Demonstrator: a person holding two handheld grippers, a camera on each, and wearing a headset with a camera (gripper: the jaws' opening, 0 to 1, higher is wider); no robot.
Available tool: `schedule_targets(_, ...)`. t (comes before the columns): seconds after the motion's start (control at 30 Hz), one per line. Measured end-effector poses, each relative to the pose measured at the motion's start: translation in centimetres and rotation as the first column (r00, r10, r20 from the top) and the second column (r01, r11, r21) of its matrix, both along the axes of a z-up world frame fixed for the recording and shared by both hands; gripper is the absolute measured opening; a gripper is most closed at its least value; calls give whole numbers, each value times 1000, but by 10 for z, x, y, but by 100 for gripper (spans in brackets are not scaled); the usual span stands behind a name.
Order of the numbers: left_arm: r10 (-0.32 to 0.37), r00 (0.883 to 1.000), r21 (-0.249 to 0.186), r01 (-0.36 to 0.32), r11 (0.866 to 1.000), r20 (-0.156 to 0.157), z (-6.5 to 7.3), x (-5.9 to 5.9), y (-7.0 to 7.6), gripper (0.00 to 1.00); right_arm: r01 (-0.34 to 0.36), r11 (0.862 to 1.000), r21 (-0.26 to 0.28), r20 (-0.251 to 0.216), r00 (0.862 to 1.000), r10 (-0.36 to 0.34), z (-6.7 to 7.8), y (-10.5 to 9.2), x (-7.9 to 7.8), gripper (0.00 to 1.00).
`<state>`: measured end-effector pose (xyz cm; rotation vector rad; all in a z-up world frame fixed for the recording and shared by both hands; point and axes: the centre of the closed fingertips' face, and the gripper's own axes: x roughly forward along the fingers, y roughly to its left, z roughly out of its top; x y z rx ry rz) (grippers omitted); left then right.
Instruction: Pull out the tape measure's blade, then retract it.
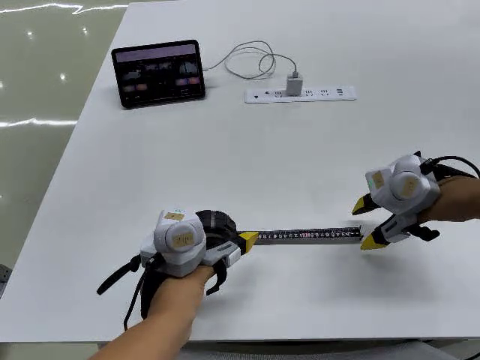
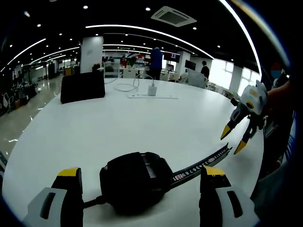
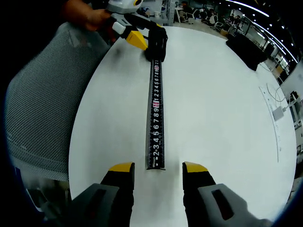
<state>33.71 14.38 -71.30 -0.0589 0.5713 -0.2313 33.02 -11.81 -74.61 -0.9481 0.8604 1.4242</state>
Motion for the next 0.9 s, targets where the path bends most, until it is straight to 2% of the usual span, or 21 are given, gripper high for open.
schedule_targets(0.1,1,1000,1,-1,1000,2,0,1,1,100,-5,1000,-7,-4,1000,5,-2,-2,-1,28)
schedule_targets(0.33,4,1000,-1,-4,1000,3,0,1,1,100,-8,1000,-13,-29,1000,8,-8,-3,-6,18)
schedule_targets(0.77,7,1000,-3,-7,1000,-1,-2,-1,0,100,15,1000,-8,-46,999,-15,-11,0,-6,13)
schedule_targets(0.9,11,1000,-5,-11,1000,-1,-2,-1,0,100,0,1000,-2,-42,999,0,-10,-1,-7,12)
